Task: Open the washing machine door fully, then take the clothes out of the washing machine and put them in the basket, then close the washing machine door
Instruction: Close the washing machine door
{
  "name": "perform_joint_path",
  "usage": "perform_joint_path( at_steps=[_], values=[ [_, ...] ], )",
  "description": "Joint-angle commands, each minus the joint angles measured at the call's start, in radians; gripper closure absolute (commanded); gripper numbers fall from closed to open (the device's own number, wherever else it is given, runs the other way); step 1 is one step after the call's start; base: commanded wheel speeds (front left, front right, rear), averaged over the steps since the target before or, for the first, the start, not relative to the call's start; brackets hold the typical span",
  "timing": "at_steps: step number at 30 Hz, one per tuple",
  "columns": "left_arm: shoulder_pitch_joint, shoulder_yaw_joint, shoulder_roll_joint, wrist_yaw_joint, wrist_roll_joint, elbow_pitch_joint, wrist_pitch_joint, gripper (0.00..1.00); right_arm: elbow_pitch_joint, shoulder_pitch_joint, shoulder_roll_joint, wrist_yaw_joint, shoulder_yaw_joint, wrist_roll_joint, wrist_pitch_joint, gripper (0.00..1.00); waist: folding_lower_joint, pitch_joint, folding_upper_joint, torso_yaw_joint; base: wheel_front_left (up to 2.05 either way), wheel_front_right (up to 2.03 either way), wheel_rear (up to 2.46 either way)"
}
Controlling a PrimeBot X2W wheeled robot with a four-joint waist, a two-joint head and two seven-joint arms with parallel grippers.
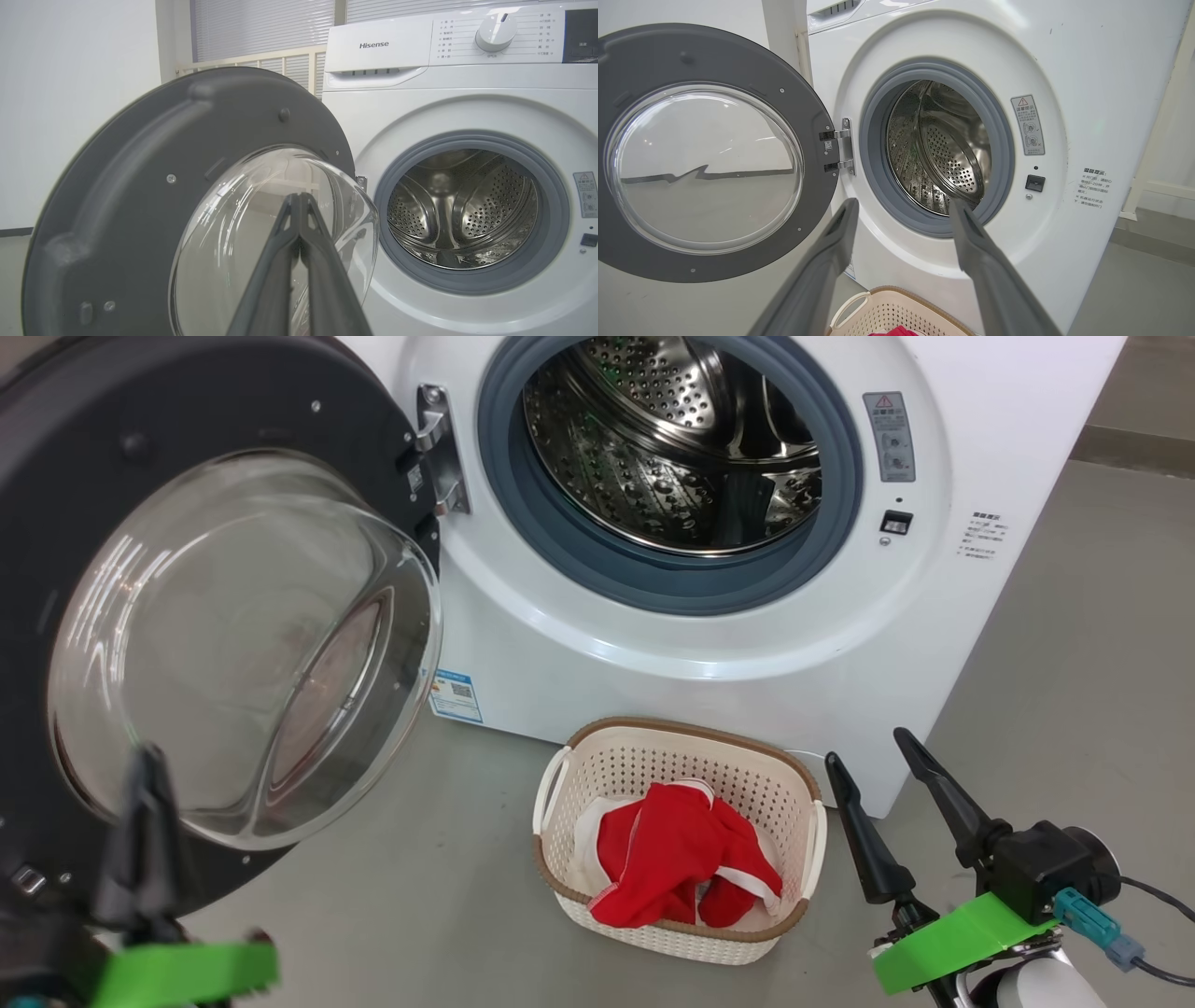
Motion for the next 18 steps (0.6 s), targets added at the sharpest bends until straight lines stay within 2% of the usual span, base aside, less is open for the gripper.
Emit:
perform_joint_path(
  at_steps=[1,9,12,18],
  values=[
    [-0.073,0.051,0.035,0.009,0.002,-0.046,-0.009,1.0,-0.02,-0.031,-0.011,0.005,0.022,0.002,-0.006,0.0,0.0,-0.001,-0.0001,-0.004,0.0,0.0,0.0],
    [-0.249,0.181,0.141,0.032,-0.06,-0.082,0.002,1.0,-0.017,-0.036,-0.019,0.005,0.023,0.002,-0.006,0.0,0.0,0.002,-0.0001,-0.031,0.0,0.0,0.0],
    [-0.328,0.249,0.215,0.037,-0.087,-0.045,0.016,1.0,-0.019,-0.04,-0.026,0.005,0.02,0.001,-0.006,0.0,0.0,0.014,-0.0001,-0.042,0.0,0.0,0.0],
    [-0.451,0.32,0.288,0.03,-0.157,0.102,0.026,1.0,-0.019,-0.046,-0.032,0.005,0.015,-0.008,-0.006,0.0,0.0,0.03,-0.0001,-0.047,0.0,0.0,0.0]
  ],
)
